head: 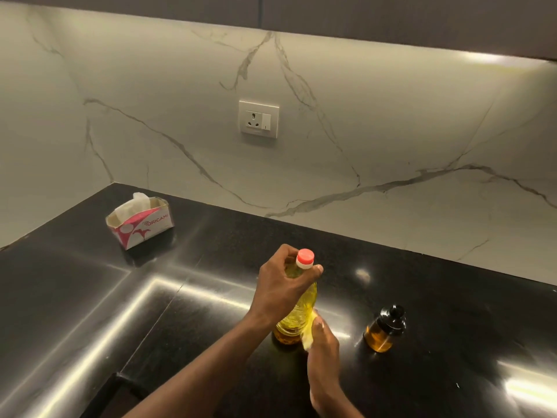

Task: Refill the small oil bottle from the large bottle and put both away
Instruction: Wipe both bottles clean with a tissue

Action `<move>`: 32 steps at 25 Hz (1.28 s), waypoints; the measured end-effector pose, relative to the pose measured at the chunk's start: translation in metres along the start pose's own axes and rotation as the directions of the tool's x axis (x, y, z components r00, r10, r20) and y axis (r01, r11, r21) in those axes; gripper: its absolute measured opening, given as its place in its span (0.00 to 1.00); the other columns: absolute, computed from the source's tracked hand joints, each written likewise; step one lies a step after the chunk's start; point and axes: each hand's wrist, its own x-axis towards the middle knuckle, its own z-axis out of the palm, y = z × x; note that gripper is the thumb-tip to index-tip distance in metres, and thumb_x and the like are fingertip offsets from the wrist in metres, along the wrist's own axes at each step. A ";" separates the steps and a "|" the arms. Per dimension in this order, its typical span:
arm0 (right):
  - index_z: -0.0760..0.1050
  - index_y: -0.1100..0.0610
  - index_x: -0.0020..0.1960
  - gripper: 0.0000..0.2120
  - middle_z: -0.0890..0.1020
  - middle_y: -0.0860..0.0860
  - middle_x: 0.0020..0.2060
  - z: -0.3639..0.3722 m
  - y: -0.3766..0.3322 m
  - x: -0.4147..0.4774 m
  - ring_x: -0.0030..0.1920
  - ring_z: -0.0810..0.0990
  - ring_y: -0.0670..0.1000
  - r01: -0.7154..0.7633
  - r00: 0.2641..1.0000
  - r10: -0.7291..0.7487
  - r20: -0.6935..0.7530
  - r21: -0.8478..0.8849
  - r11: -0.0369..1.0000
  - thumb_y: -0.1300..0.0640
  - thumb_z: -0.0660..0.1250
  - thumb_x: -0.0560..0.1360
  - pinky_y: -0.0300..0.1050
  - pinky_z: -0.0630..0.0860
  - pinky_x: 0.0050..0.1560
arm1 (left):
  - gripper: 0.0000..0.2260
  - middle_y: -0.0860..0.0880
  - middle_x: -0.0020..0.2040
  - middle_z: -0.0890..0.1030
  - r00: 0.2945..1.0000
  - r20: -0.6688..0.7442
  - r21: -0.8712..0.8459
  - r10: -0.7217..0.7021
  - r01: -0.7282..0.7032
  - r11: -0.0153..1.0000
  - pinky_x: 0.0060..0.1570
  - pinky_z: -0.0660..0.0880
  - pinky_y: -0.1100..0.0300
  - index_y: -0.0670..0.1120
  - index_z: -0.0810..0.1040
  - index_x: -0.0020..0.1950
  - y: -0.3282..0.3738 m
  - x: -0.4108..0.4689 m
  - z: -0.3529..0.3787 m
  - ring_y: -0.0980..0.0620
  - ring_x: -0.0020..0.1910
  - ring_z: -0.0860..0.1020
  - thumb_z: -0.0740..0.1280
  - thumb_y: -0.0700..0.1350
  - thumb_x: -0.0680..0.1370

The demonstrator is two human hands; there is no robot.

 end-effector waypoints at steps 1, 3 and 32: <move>0.81 0.50 0.63 0.19 0.86 0.47 0.53 0.003 0.000 0.010 0.55 0.82 0.45 -0.075 0.997 0.075 0.012 -0.032 0.997 0.46 0.53 0.88 0.45 0.76 0.52 | 0.13 0.58 0.46 0.82 1.000 -0.003 -0.005 -0.001 0.001 1.000 0.44 0.78 0.67 0.56 0.77 0.51 0.000 0.000 -0.001 0.58 0.47 0.82 0.78 0.57 0.74; 0.83 0.57 0.55 0.18 0.88 0.55 0.49 0.008 -0.017 0.035 0.50 0.84 0.50 -0.220 0.975 0.221 0.023 -0.053 0.974 0.52 0.56 0.88 0.46 0.77 0.49 | 0.14 0.56 0.45 0.83 1.000 0.014 -0.018 -0.001 0.001 1.000 0.45 0.78 0.65 0.55 0.77 0.50 -0.001 0.001 -0.003 0.57 0.46 0.83 0.78 0.57 0.74; 0.81 0.56 0.44 0.17 0.85 0.47 0.32 0.013 -0.052 0.034 0.35 0.83 0.44 -0.131 0.990 0.127 0.067 0.053 0.990 0.52 0.59 0.86 0.37 0.77 0.35 | 0.20 0.56 0.58 0.83 1.000 0.009 0.036 0.013 -0.013 0.999 0.58 0.82 0.50 0.54 0.76 0.68 -0.014 -0.016 -0.019 0.55 0.59 0.82 0.74 0.56 0.78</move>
